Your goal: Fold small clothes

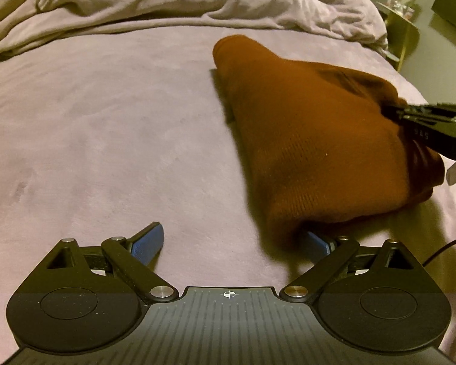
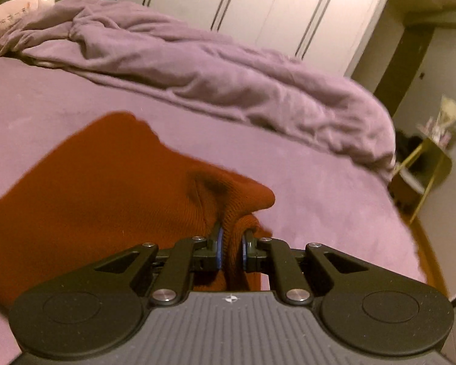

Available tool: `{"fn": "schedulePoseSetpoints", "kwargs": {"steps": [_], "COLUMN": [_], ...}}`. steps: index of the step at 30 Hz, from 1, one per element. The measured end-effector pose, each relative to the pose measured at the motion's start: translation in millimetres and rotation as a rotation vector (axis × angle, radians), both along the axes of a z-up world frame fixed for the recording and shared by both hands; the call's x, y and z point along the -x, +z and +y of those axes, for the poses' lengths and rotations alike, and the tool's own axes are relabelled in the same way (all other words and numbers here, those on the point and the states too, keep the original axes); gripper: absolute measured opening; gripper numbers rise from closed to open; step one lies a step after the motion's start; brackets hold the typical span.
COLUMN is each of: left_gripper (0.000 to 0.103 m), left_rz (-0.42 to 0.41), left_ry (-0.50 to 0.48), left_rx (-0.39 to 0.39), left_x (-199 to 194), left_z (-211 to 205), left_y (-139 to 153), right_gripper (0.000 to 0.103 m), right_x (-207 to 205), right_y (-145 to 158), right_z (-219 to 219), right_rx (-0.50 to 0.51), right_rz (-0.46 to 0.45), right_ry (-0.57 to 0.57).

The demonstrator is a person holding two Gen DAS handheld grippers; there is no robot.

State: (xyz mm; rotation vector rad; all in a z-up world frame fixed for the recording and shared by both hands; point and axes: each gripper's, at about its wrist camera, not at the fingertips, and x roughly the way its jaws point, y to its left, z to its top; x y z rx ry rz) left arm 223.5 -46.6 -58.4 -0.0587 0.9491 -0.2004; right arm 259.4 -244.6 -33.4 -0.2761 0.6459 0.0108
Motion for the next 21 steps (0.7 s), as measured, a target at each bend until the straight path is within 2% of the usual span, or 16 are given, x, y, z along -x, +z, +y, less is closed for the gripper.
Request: {"fn": "schedulePoseSetpoints", "kwargs": {"steps": [4, 6, 8, 11, 14, 17, 19, 21], "left_gripper": [0.097, 0.097, 0.097, 0.097, 0.097, 0.097, 0.097, 0.097], "left_rz": [-0.009, -0.031, -0.055, -0.088, -0.083, -0.102, -0.111, -0.112], "left_ry": [0.0, 0.018, 0.048, 0.114, 0.144, 0.159, 0.155, 0.148], "left_rx": [-0.003, 0.013, 0.06, 0.114, 0.139, 0.137, 0.121, 0.107], "left_x": [7, 12, 14, 11, 3, 4, 6, 6], "left_z": [4, 14, 25, 36, 37, 37, 36, 36], "left_y": [8, 17, 25, 35, 41, 49, 53, 53], "right_gripper": [0.025, 0.025, 0.025, 0.025, 0.024, 0.015, 0.013, 0.012], "right_x": [9, 25, 41, 59, 60, 56, 53, 47], "right_y": [4, 14, 21, 31, 35, 29, 17, -6], "right_z": [-20, -29, -33, -19, 8, 39, 53, 59], "right_rx": [-0.095, -0.152, -0.208, -0.26, -0.362, -0.431, -0.434, -0.388], "right_rz": [-0.014, -0.056, -0.085, -0.115, -0.095, -0.047, -0.015, 0.036], "right_ry": [-0.085, -0.129, -0.141, -0.082, 0.059, 0.192, 0.211, 0.163]}}
